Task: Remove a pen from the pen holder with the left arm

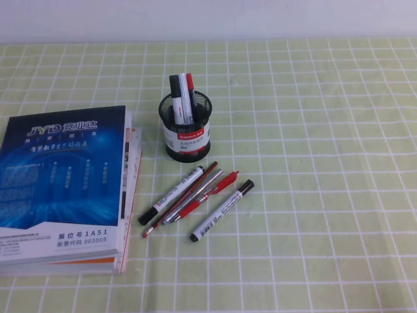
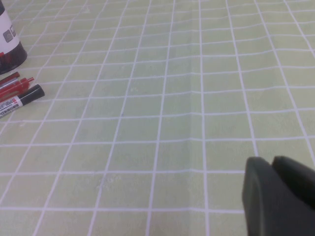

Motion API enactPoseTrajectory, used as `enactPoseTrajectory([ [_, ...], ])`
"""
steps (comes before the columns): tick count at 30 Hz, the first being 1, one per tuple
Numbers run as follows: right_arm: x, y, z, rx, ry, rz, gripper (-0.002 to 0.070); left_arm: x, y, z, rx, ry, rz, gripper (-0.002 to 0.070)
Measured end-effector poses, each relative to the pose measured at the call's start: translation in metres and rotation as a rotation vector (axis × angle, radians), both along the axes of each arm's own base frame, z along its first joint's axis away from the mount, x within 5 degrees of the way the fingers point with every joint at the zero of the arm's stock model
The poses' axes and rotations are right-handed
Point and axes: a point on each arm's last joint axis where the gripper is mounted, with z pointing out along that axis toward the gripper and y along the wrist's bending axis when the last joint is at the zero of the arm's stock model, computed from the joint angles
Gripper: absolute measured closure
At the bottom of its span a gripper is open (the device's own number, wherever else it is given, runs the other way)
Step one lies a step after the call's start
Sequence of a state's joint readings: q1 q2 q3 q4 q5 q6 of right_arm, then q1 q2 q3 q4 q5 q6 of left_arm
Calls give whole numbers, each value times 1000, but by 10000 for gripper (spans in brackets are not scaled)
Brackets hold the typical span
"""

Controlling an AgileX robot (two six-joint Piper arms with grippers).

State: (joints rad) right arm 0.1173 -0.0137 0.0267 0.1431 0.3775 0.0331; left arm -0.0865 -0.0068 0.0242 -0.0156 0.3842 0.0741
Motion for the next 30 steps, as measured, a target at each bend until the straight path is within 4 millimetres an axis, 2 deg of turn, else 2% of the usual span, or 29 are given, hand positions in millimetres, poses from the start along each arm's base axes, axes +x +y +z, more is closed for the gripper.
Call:
enactPoseTrajectory([
  [24, 0, 0, 0, 0, 0, 0, 689, 0, 0, 0, -4, 0, 0, 675],
  [30, 0, 0, 0, 0, 0, 0, 689, 1, -1, 5, -47, -52, -1, 675],
])
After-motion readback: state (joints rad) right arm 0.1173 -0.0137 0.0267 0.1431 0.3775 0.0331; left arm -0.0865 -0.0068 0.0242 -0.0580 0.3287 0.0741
